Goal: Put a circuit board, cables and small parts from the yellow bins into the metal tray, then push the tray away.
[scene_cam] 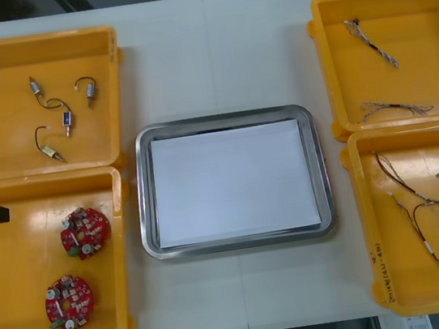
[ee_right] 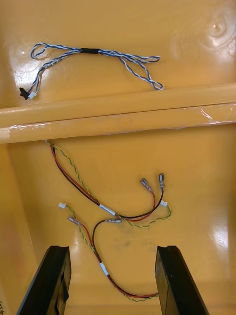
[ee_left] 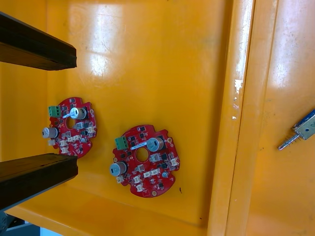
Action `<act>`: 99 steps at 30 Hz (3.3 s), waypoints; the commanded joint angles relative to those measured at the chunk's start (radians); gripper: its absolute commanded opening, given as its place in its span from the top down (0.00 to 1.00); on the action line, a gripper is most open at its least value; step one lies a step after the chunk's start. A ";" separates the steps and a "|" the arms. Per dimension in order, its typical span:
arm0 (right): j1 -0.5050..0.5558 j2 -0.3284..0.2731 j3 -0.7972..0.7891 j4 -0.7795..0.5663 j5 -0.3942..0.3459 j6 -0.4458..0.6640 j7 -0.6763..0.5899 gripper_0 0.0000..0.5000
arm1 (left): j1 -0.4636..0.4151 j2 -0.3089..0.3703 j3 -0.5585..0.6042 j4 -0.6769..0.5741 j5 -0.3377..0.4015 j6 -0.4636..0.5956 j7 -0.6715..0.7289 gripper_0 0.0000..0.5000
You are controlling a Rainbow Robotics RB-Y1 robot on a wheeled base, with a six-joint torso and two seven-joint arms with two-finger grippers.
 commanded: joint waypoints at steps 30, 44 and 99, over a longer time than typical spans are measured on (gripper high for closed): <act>0.013 -0.032 0.009 -0.010 -0.008 0.003 -0.023 0.00 | 0.011 0.038 0.025 -0.027 0.007 0.006 -0.094 0.00; 0.013 -0.032 0.009 -0.010 -0.008 0.003 -0.023 0.00 | 0.011 0.038 0.025 -0.027 0.007 0.006 -0.094 0.00; 0.013 -0.032 0.009 -0.010 -0.008 0.003 -0.023 0.00 | 0.011 0.038 0.025 -0.027 0.007 0.006 -0.094 0.00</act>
